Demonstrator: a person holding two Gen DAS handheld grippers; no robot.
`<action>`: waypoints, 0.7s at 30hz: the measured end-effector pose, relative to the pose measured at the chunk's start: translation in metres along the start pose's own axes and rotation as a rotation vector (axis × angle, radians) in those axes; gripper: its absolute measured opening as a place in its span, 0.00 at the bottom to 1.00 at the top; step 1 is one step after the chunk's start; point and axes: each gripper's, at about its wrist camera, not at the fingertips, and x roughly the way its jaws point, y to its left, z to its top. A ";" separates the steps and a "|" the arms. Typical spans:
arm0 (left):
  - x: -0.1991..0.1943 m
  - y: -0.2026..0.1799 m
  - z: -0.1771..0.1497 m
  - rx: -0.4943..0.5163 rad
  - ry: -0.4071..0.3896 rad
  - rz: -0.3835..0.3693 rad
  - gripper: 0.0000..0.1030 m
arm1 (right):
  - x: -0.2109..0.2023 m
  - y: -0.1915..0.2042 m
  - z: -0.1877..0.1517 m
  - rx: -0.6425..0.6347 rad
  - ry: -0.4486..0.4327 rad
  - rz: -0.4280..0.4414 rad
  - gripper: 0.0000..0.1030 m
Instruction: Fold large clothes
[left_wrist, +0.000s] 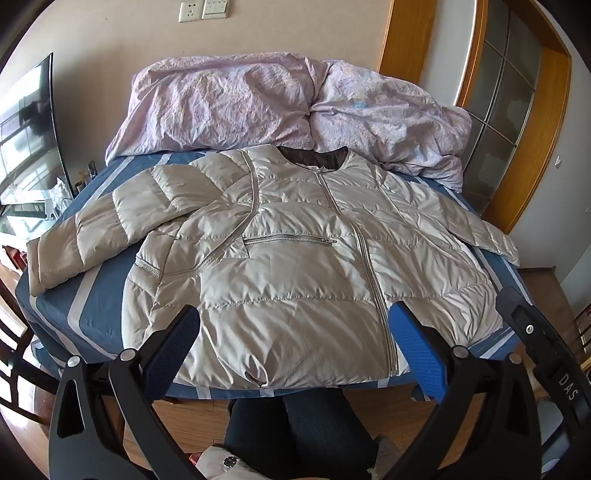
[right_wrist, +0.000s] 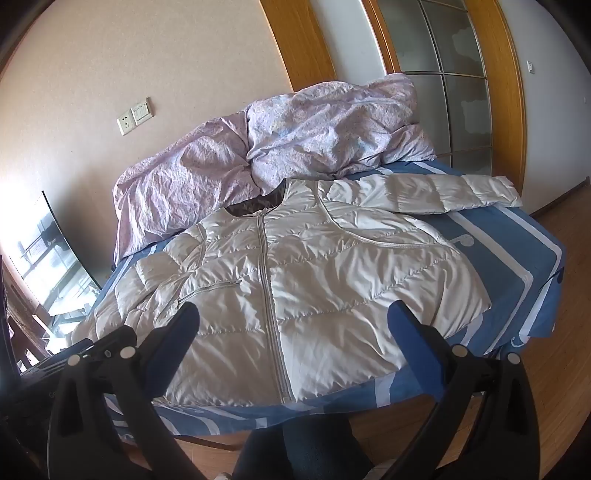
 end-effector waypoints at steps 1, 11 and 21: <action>0.000 0.000 0.000 0.001 0.001 0.001 0.99 | 0.000 0.000 0.000 0.000 0.001 0.000 0.98; 0.000 0.000 0.000 0.004 0.000 0.005 0.99 | 0.000 0.001 0.000 0.000 -0.001 0.000 0.98; 0.000 0.000 0.000 0.004 -0.001 0.004 0.99 | 0.000 0.001 -0.001 0.000 0.000 0.001 0.98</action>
